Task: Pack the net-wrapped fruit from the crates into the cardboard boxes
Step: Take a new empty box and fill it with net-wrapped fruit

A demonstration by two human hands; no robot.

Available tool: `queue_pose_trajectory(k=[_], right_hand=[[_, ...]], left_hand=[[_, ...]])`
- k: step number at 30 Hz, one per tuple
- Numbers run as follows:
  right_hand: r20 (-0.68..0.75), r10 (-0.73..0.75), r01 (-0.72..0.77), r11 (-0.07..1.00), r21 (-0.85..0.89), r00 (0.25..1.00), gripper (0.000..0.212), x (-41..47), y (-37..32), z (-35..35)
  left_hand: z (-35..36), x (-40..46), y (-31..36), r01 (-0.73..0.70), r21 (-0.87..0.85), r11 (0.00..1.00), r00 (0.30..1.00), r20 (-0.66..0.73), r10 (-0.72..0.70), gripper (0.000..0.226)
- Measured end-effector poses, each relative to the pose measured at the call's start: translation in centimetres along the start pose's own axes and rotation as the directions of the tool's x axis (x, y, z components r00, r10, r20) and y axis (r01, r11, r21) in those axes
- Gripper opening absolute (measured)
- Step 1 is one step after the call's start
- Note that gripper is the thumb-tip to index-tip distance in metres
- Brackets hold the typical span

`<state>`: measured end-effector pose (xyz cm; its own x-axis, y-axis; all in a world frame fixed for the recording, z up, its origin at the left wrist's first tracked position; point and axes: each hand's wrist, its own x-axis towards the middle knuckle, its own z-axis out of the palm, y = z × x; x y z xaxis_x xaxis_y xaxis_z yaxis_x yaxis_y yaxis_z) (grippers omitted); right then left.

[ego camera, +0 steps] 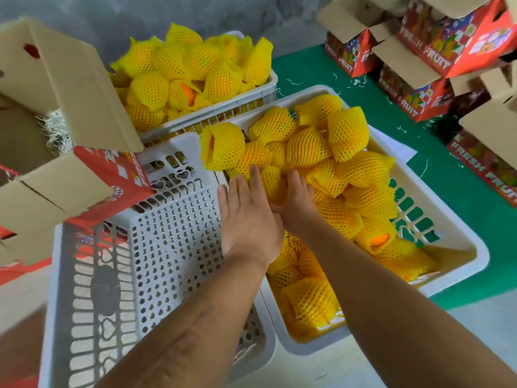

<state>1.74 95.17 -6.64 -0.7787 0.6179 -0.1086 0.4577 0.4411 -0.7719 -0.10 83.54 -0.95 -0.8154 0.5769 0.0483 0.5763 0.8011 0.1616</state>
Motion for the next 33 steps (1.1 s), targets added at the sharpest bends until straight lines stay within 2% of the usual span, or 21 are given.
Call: queue_pose_trajectory(k=[1,3,5,7,10,13,14,15,16,17,18,19,20,21,22,23,24,26,28,31,33], right_hand=[[-0.009,-0.009,0.009,0.998,0.055,1.0,0.073,0.0,-0.1,-0.5],[-0.004,-0.03,0.03,0.952,0.306,1.0,0.065,0.0,-0.2,-2.2],[0.069,-0.083,0.025,0.796,0.604,0.994,0.054,-0.3,-0.3,-4.5],[0.218,-0.153,-0.084,0.602,0.794,0.964,0.041,-0.8,-0.4,-5.8],[0.363,-0.162,-0.254,0.462,0.85,0.918,0.044,-1.3,-1.2,-5.7],[0.418,-0.097,-0.345,0.414,0.842,0.903,0.07,-1.2,-1.8,-5.3],[0.403,-0.086,-0.334,0.419,0.844,0.911,0.075,-1.3,-2.0,-5.3],[0.29,-0.091,-0.204,0.515,0.833,0.953,0.071,-1.6,-2.0,-5.3],[0.063,-0.098,0.026,0.712,0.701,0.993,0.06,-2.0,-1.7,-5.3],[-0.221,-0.129,0.214,0.88,0.423,0.967,0.05,-2.0,-1.4,-5.4],[-0.494,-0.204,0.294,0.95,0.11,0.845,0.047,-1.6,-0.8,-5.7],[-0.64,-0.222,0.224,0.971,-0.08,0.735,0.05,-0.9,-0.6,-6.3],[-0.7,-0.18,0.118,0.984,-0.137,0.691,0.058,0.2,-0.5,-7.2],[-0.673,-0.113,0.013,0.988,-0.152,0.731,0.067,1.7,0.0,-8.3],[-0.577,-0.043,-0.099,0.972,-0.213,0.816,0.071,3.2,0.6,-9.4],[-0.47,-0.011,-0.155,0.937,-0.314,0.883,0.072,4.4,1.1,-10.0],[-0.396,-0.021,-0.156,0.9,-0.408,0.918,0.069,5.2,1.5,-10.4],[-0.347,-0.144,-0.066,0.847,-0.527,0.927,0.053,5.7,1.8,-10.2],[-0.333,-0.299,0.052,0.809,-0.586,0.894,0.045,4.9,1.7,-9.6],[-0.318,-0.324,0.165,0.884,-0.438,0.891,0.066,3.1,1.8,-9.4],[-0.371,-0.321,0.217,0.93,-0.295,0.871,0.083,1.3,1.6,-9.5]], left_hand=[[0.0,0.0,-0.1,0.01,-0.02,1.0,1.0,0.008,-0.01,0.089],[0.0,0.0,-0.2,0.002,-0.077,0.997,1.0,0.023,-0.001,0.091],[-0.1,0.1,-0.3,-0.022,-0.123,0.992,0.999,0.022,0.025,0.095],[-0.4,0.3,-0.4,-0.028,-0.122,0.992,0.999,0.029,0.032,0.097],[-0.5,0.4,-0.6,-0.003,-0.16,0.987,0.999,0.036,0.009,0.097],[-0.4,0.5,-0.8,0.041,-0.298,0.954,0.999,0.007,-0.041,0.091],[-0.4,0.6,-0.8,0.046,-0.319,0.947,0.999,-0.004,-0.05,0.087],[-0.4,0.6,-0.8,0.044,-0.324,0.945,0.999,-0.011,-0.05,0.083],[-0.3,0.6,-0.8,0.038,-0.317,0.948,0.999,-0.019,-0.046,0.082],[-0.2,0.5,-0.8,0.029,-0.303,0.953,0.999,-0.031,-0.04,0.082],[-0.1,0.5,-0.8,0.017,-0.287,0.958,0.999,-0.045,-0.031,0.083],[-0.1,0.5,-0.8,0.007,-0.275,0.961,0.998,-0.056,-0.023,0.084],[-0.1,0.5,-0.8,-0.001,-0.267,0.964,0.998,-0.061,-0.016,0.084],[-0.2,0.4,-0.8,-0.007,-0.258,0.966,0.998,-0.062,-0.01,0.085],[-0.2,0.4,-0.8,-0.009,-0.249,0.969,0.998,-0.061,-0.006,0.086],[-0.3,0.4,-0.8,-0.008,-0.238,0.971,0.998,-0.058,-0.006,0.087],[-0.3,0.4,-0.8,-0.007,-0.231,0.973,0.999,-0.052,-0.005,0.087],[-0.4,0.3,-0.8,-0.012,-0.23,0.973,0.999,-0.05,0.001,0.087],[-0.5,0.3,-0.7,-0.02,-0.243,0.97,0.998,-0.06,0.005,0.087],[-0.5,0.3,-0.7,-0.022,-0.293,0.956,0.996,-0.092,-0.005,0.084],[-0.5,0.1,-0.9,-0.005,-0.409,0.912,0.995,-0.091,-0.035,0.082]])
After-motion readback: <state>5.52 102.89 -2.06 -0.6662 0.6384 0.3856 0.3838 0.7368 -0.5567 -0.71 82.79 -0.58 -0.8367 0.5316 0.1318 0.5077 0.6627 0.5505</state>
